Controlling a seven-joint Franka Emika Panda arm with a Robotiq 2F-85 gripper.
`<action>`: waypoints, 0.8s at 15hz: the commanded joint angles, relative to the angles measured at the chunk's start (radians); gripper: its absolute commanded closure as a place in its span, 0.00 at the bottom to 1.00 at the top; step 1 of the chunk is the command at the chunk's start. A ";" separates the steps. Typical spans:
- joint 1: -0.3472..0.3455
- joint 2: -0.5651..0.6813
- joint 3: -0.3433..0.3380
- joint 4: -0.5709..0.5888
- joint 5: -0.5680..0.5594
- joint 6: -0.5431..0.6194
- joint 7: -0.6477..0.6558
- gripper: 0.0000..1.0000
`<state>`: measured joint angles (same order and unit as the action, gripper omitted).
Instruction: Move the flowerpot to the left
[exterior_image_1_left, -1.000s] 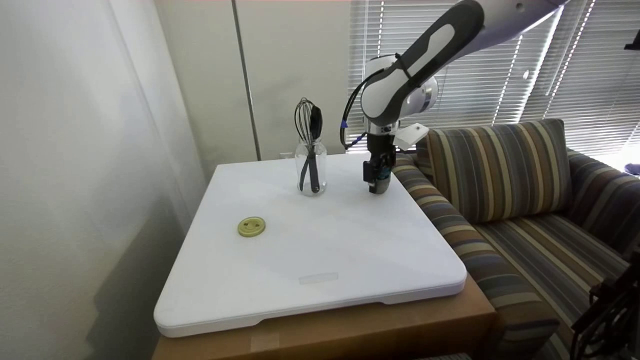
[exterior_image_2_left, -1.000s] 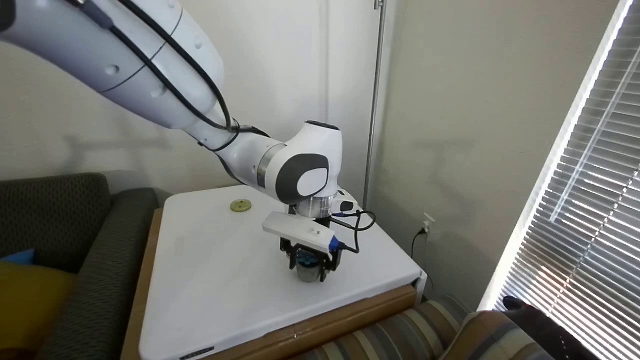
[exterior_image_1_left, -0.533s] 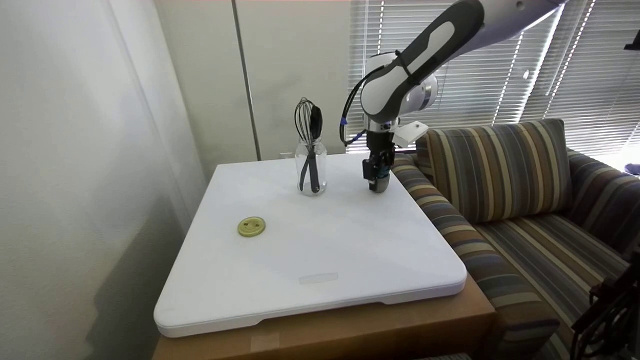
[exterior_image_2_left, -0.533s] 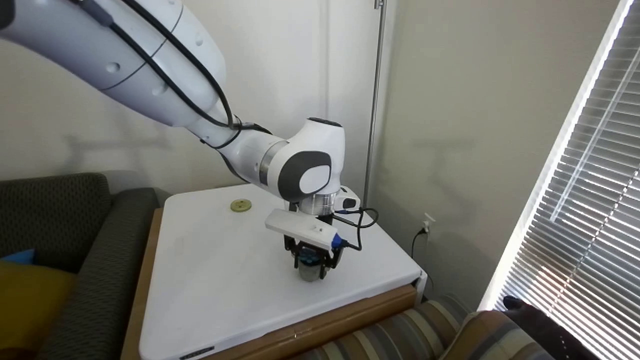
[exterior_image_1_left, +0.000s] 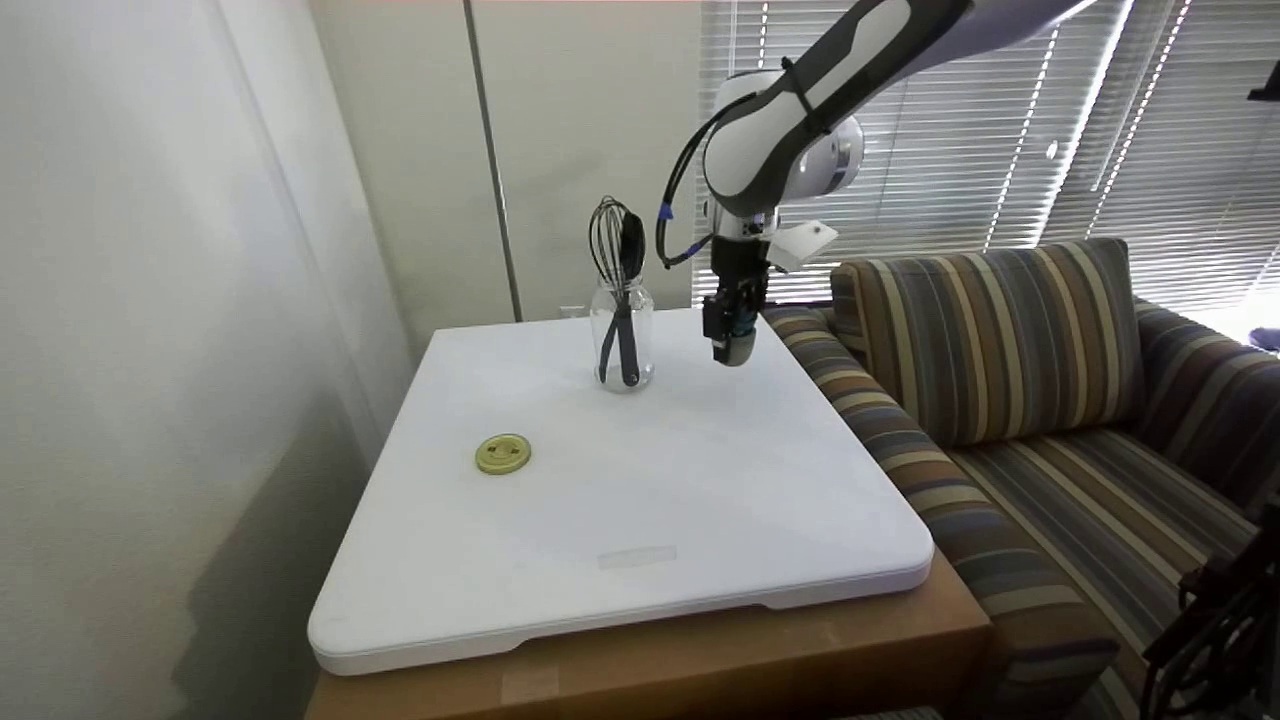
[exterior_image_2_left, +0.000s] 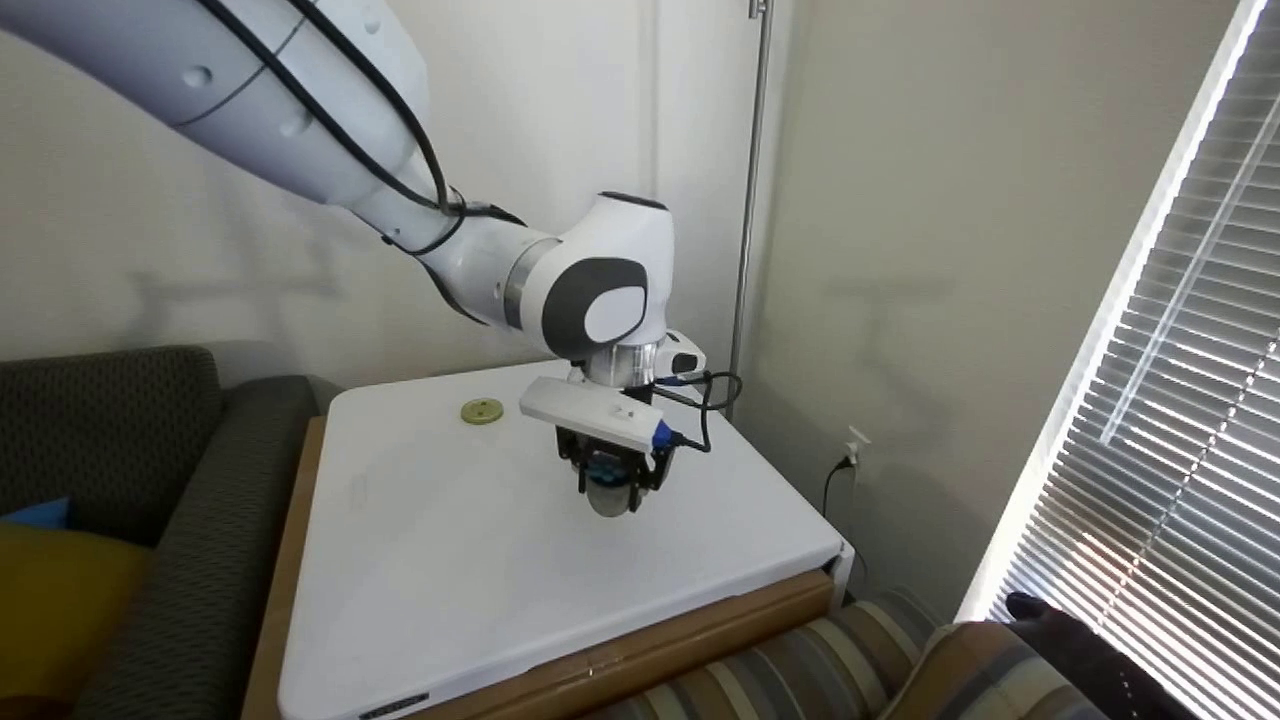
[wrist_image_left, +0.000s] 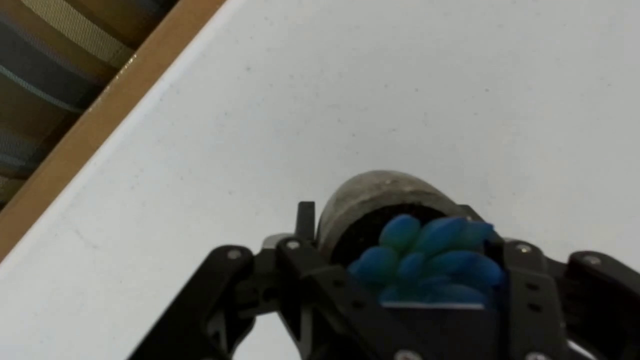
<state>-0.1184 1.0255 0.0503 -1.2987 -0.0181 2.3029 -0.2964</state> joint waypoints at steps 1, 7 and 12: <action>-0.005 -0.084 0.032 -0.067 0.005 -0.031 -0.048 0.58; 0.027 -0.159 0.076 -0.167 0.004 -0.044 -0.084 0.58; 0.083 -0.194 0.090 -0.242 -0.010 0.001 -0.067 0.58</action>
<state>-0.0567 0.8903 0.1388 -1.4544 -0.0185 2.2723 -0.3533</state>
